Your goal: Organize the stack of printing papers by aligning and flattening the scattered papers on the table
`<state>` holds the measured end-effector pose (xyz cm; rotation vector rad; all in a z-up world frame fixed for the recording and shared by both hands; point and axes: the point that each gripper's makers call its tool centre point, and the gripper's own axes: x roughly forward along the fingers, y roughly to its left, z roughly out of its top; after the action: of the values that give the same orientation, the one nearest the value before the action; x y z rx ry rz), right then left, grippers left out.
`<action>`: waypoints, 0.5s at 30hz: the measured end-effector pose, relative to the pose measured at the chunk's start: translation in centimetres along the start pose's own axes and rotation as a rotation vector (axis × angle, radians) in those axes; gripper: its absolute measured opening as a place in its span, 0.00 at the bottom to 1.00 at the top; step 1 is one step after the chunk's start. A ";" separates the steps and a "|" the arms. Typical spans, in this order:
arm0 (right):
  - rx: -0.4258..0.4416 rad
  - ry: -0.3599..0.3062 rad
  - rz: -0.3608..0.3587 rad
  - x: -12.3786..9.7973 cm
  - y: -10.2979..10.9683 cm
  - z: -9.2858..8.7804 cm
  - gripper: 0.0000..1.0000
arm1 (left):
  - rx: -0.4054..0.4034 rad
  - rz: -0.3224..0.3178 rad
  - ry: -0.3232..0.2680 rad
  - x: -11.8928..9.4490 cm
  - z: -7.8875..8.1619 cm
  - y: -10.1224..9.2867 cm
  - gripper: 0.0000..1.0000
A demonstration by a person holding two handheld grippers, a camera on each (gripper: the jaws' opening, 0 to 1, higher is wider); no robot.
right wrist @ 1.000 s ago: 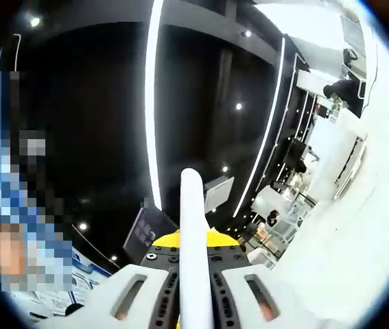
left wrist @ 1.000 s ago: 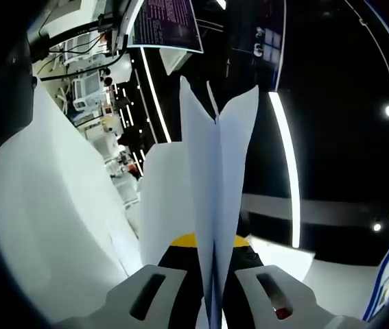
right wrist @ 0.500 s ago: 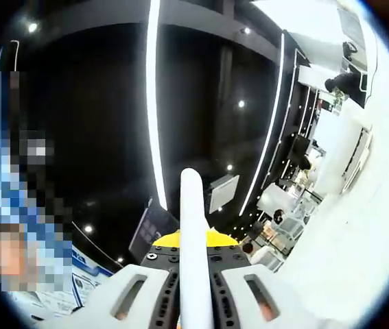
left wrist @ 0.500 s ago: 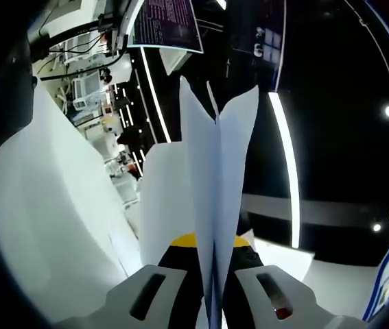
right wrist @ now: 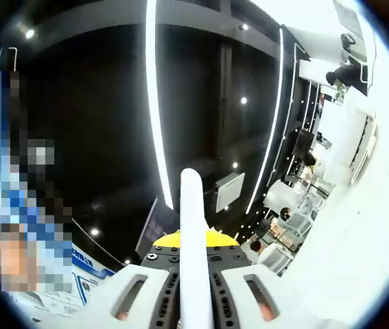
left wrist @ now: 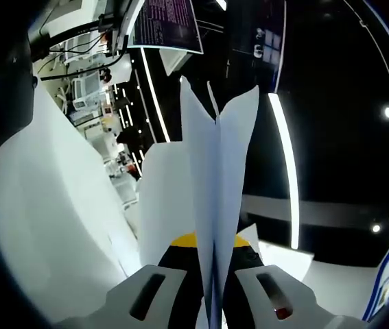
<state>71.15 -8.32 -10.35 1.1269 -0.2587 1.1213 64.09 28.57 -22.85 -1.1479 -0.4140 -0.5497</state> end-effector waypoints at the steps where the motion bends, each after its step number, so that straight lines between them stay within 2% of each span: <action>1: 0.004 -0.003 0.002 0.1 -0.1 0.1 0.02 | 0.000 0.000 0.000 0.0 0.0 0.0 0.07; 12: 0.039 -0.026 0.020 0.8 -0.6 0.5 0.01 | -0.001 -0.001 -0.001 0.0 0.0 0.0 0.07; 15: 0.045 -0.027 0.021 1.1 -1.2 1.0 0.01 | -0.002 -0.002 -0.001 0.0 0.0 0.0 0.07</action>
<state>73.02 -8.48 -9.88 1.1824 -0.2678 1.1359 64.10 28.62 -22.85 -1.1501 -0.4157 -0.5514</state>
